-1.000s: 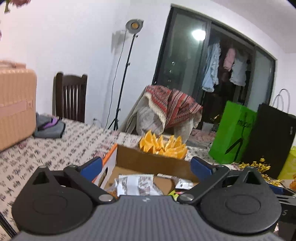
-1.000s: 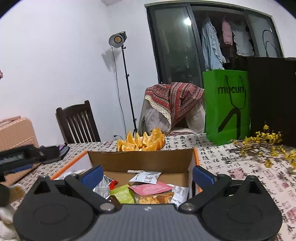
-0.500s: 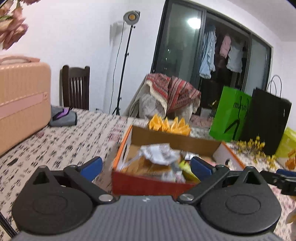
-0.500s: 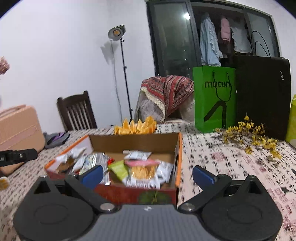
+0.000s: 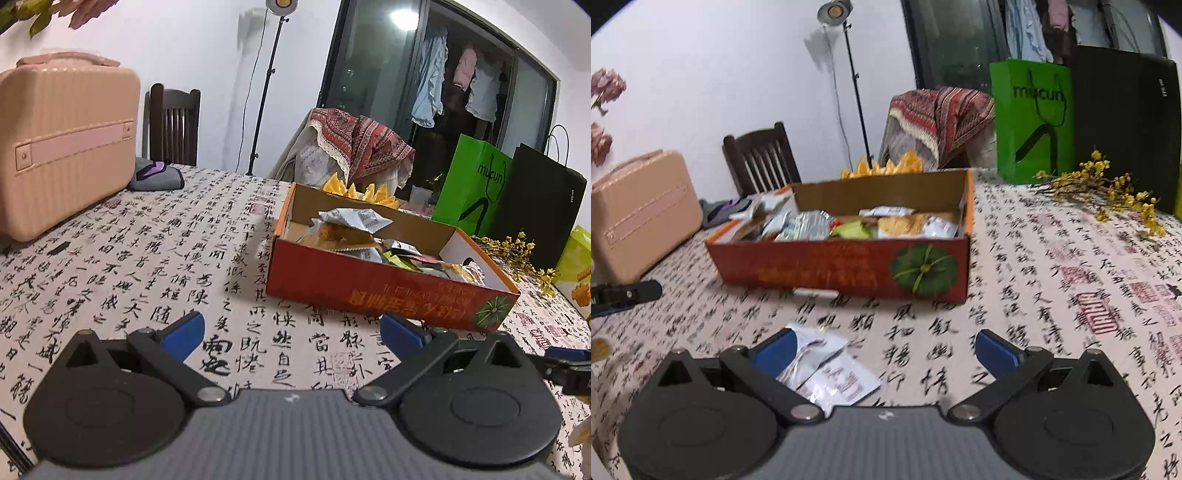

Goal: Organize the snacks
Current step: 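Grasp a white sachet with the right gripper and lift it, then grasp the last white sachet with the left gripper while the right holds its sachet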

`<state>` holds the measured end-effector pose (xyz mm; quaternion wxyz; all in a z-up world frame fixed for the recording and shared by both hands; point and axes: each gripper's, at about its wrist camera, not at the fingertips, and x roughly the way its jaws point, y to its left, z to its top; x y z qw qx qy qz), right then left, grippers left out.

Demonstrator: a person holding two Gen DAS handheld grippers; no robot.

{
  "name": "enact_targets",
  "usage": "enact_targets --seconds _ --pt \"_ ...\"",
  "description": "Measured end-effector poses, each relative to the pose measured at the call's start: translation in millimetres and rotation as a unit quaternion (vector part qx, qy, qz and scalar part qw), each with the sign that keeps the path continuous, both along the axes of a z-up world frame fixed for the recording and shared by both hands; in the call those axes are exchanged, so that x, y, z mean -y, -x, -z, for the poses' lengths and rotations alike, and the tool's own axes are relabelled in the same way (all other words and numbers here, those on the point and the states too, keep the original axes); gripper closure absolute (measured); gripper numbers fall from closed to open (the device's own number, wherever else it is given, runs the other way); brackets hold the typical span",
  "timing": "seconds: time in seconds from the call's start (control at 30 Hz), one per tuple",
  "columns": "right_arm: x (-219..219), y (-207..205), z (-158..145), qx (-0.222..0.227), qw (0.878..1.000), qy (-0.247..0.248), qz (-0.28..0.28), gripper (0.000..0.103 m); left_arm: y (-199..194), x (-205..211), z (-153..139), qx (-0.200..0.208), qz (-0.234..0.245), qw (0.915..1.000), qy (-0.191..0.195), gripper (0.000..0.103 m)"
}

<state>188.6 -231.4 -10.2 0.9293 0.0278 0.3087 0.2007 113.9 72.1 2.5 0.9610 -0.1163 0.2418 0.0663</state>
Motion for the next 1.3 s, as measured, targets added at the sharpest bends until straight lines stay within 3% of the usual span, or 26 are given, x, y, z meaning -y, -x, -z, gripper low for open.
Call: enact_targets --seconds 0.33,0.43,0.5,0.53,0.6,0.63,0.67,0.7,0.93,1.3 --pt "-54.9 -5.9 8.7 -0.026 0.998 0.037 -0.045 0.000 4.5 -0.5 1.4 -0.006 0.004 1.0000 0.003 0.000" --pt "-72.1 -13.5 14.1 -0.041 0.997 0.044 -0.045 0.005 6.6 -1.9 4.3 -0.010 0.005 0.9999 0.000 0.000" --pt "-80.7 -17.4 17.3 -0.045 0.997 0.054 -0.035 0.014 6.7 -4.3 7.1 -0.013 0.005 0.9999 0.003 0.000" --pt "-84.0 -19.0 19.2 -0.048 0.997 0.061 -0.030 0.024 6.4 -5.6 8.1 -0.015 0.005 0.9999 0.004 0.000" --pt "-86.9 -19.2 22.2 -0.046 0.996 0.069 -0.028 0.030 6.4 -8.2 10.1 -0.017 0.003 0.9998 0.007 0.000" --pt "-86.2 -16.7 21.5 -0.038 0.996 0.069 -0.028 0.039 6.4 -8.8 10.4 -0.017 0.002 0.9998 0.008 0.000" --pt "-84.8 -14.0 19.8 -0.031 0.997 0.066 -0.033 0.054 5.9 -9.5 11.1 -0.018 0.002 0.9998 0.010 0.000" --pt "-83.5 -12.3 18.2 -0.028 0.997 0.062 -0.037 0.058 5.5 -9.5 12.0 -0.019 0.003 0.9997 0.011 0.000" --pt "-55.4 -4.9 8.5 -0.003 0.999 0.026 -0.018 0.060 -2.5 6.1 17.3 -0.035 0.028 0.9989 0.011 0.000" --pt "20.1 -1.2 4.6 0.022 0.997 -0.003 0.071 0.059 -26.6 62.4 18.9 -0.068 0.093 0.9931 -0.020 0.000"
